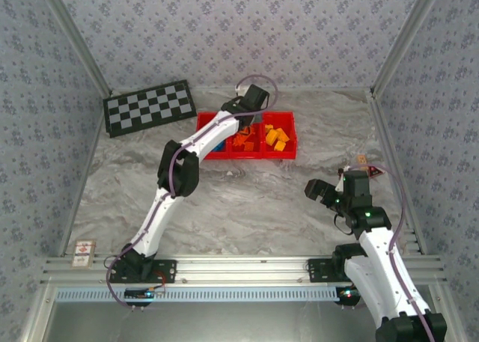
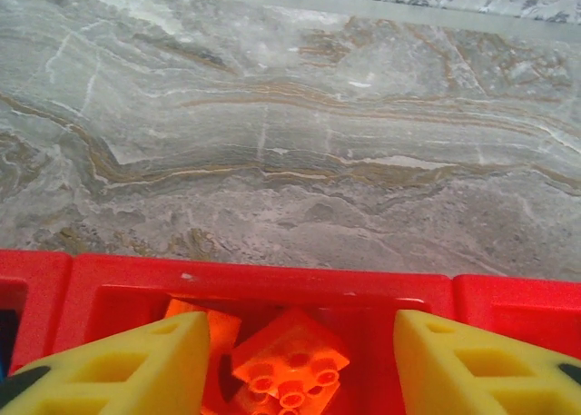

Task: Sort the legos into containers by color
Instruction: Place the lego in the container.

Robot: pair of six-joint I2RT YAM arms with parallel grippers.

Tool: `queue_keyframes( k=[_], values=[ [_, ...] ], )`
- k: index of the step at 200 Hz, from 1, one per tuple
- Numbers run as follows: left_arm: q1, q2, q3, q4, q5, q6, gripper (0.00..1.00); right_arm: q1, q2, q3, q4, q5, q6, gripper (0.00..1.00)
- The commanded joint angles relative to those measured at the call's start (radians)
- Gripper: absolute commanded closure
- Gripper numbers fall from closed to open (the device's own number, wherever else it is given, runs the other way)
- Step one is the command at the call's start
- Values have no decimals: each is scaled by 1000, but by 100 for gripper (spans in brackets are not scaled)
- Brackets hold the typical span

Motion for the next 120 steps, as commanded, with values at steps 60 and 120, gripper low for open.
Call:
queue_keyframes(
  k=[60, 120],
  values=[
    [2, -292, -207, 81, 84, 101, 14, 10, 5, 43, -24, 30, 9, 0],
    [60, -848, -891, 375, 188, 108, 0, 11, 77, 95, 22, 36, 12, 0]
  ],
)
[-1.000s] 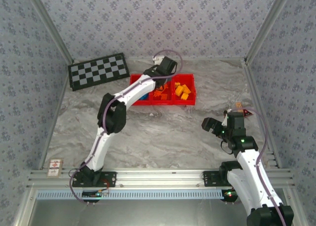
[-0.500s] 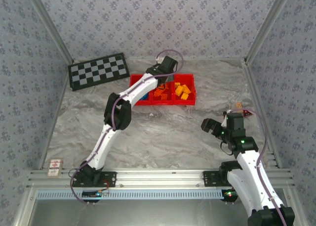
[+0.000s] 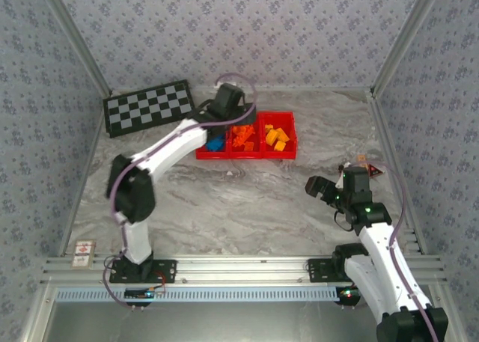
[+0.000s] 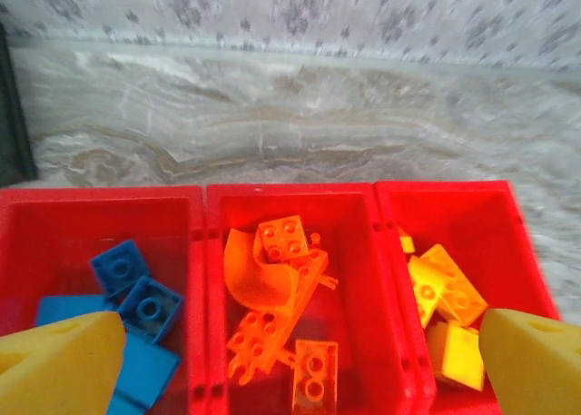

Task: Sort the legos into containers by color
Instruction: Place the lego in the container, then reset both arms

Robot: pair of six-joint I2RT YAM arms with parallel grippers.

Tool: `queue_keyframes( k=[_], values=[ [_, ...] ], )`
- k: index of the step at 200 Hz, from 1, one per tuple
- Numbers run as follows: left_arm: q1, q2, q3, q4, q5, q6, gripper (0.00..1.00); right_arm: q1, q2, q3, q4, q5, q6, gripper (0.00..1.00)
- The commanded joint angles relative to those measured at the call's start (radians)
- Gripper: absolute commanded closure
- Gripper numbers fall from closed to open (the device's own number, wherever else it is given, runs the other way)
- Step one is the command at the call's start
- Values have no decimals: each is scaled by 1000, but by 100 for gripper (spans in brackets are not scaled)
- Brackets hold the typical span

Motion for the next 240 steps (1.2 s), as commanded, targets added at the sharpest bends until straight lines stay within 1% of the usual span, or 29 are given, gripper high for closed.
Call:
queue_keyframes(
  k=[1, 19, 26, 34, 41, 53, 58, 69, 76, 84, 92, 104, 116, 123, 144, 160, 177, 193, 196, 203, 206, 213, 225, 235, 240],
  values=[
    [48, -196, -202, 142, 70, 15, 0, 7, 24, 52, 22, 19, 10, 0],
    [83, -351, -356, 176, 106, 53, 0, 8, 57, 79, 48, 21, 26, 0],
    [88, -407, -413, 189, 91, 78, 0, 8, 69, 88, 65, 18, 38, 0],
    [90, -482, -479, 197, 47, 103, 0, 7, 86, 98, 94, 5, 49, 0],
    [90, -543, -536, 200, -21, 116, 0, 6, 105, 105, 115, -20, 51, 0],
    [90, -637, -633, 200, -209, 107, 0, 1, 143, 125, 149, -40, 59, 0],
    [90, -676, -681, 218, -269, 123, 0, -2, 161, 137, 161, -39, 59, 0],
    [93, -763, -798, 277, -364, 166, 0, -8, 204, 168, 177, -24, 48, 0],
    [101, -819, -871, 331, -394, 190, 0, -11, 230, 190, 186, 9, 18, 0],
    [113, -879, -952, 400, -397, 232, 0, -13, 255, 210, 199, 62, -44, 0],
    [125, -929, -1027, 474, -396, 268, 0, -12, 270, 216, 226, 142, -110, 0],
    [157, -980, -1116, 557, -382, 284, 0, -9, 273, 176, 324, 240, -246, 0],
    [208, -1001, -1167, 571, -316, 269, 0, -8, 246, 96, 464, 335, -350, 0],
    [230, -1003, -1179, 556, -281, 259, 0, -10, 222, 44, 538, 367, -384, 0],
    [257, -998, -1195, 536, -244, 290, 0, -27, 165, -97, 744, 398, -447, 0],
    [263, -1003, -1204, 550, -231, 342, 0, -57, 169, -160, 815, 433, -436, 0],
    [277, -1010, -1219, 581, -216, 384, 0, -88, 218, -247, 942, 442, -413, 0],
    [306, -1010, -1228, 592, -185, 398, 0, -118, 309, -326, 1106, 439, -365, 0],
    [312, -1008, -1228, 592, -182, 395, 0, -122, 326, -331, 1153, 449, -401, 0],
    [326, -1004, -1232, 595, -172, 387, 0, -127, 345, -316, 1164, 455, -397, 0],
    [331, -1002, -1233, 597, -167, 385, 0, -126, 352, -308, 1134, 441, -366, 0],
    [341, -996, -1236, 600, -163, 379, 0, -128, 386, -304, 1172, 424, -356, 0],
    [353, -981, -1245, 604, -207, 358, 0, -130, 483, -303, 1313, 400, -362, 0],
    [359, -963, -1262, 626, -285, 337, 0, -130, 558, -271, 1358, 357, -408, 0],
    [367, -952, -1275, 646, -301, 333, 0, -129, 588, -235, 1347, 339, -435, 0]
  ],
)
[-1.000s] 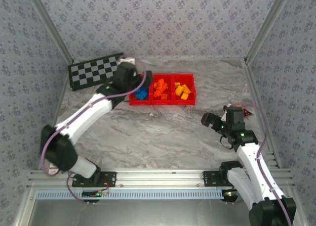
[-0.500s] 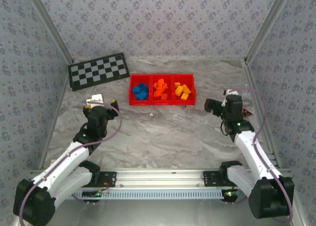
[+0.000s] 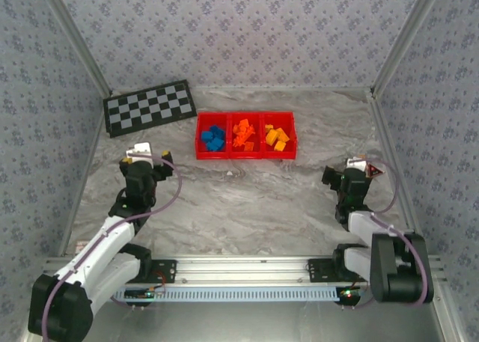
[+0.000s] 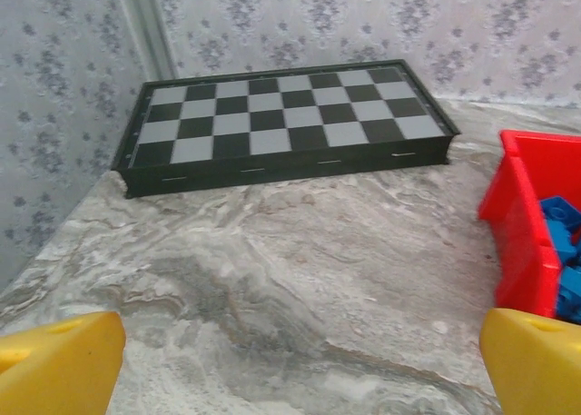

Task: Sort the legos into containers by color
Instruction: Reset both arms

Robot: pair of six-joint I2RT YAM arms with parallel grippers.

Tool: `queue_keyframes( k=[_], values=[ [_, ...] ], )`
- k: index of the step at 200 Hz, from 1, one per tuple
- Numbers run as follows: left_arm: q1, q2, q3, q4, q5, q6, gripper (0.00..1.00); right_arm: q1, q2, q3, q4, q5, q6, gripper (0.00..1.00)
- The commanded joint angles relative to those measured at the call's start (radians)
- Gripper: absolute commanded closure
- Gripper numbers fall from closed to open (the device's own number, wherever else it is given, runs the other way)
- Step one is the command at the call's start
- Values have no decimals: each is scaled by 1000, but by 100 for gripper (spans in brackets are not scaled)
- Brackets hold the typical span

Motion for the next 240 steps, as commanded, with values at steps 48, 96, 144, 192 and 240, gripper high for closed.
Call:
queue_keyframes(
  k=[48, 96, 144, 192, 240],
  values=[
    [123, 96, -142, 329, -39, 49, 0, 6, 370, 114, 398, -121, -128, 0],
    [238, 397, -169, 637, 57, 43, 0, 59, 369, 144, 341, 26, -148, 0],
    [337, 682, -3, 616, 374, 97, 0, 66, 375, 139, 361, 35, -157, 0],
    [343, 703, 18, 617, 466, 134, 0, 65, 378, 143, 359, 26, -152, 0],
    [297, 698, 0, 645, 365, 156, 0, 38, 372, 155, 325, -30, -137, 0]
  ],
)
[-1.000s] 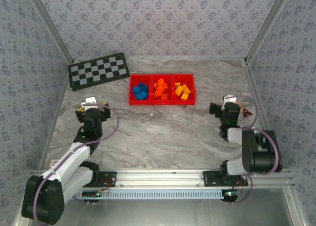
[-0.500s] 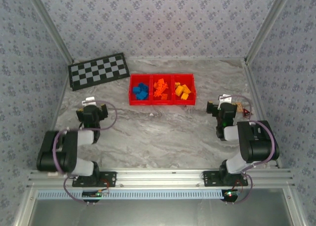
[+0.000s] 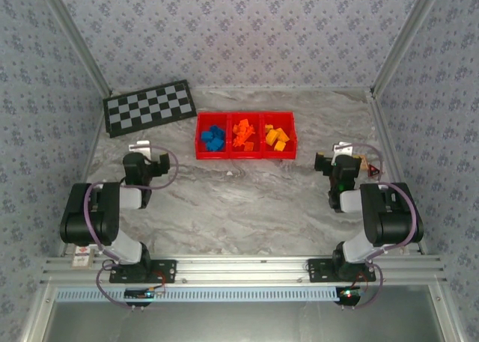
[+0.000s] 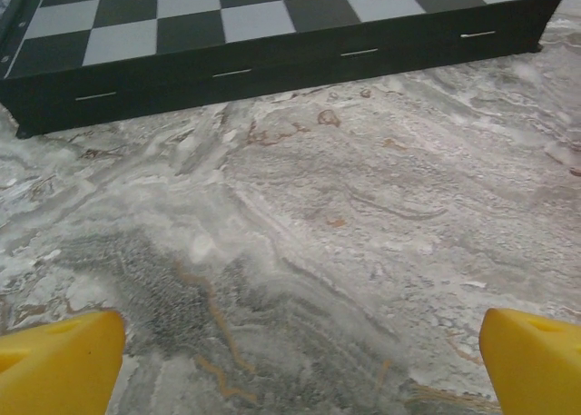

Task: Sort the legos into containers by color
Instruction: Reset both arms

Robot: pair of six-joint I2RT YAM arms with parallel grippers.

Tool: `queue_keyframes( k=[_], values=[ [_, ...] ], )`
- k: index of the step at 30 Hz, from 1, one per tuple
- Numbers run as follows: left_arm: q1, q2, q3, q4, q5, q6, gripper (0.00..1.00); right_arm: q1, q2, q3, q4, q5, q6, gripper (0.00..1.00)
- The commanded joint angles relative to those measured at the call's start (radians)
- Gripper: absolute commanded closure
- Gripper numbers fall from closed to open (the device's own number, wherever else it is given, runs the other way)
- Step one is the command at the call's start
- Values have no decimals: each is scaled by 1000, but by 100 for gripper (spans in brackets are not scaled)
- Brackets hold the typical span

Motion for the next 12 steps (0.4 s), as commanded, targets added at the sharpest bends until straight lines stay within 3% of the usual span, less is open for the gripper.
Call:
queue_keyframes(
  k=[1, 12],
  values=[
    [-9, -9, 3, 45, -24, 23, 0, -7, 2, 22, -6, -16, 4, 0],
    [-9, -9, 3, 45, -25, 23, 0, -16, 3, 28, -19, -41, 1, 0]
  ],
)
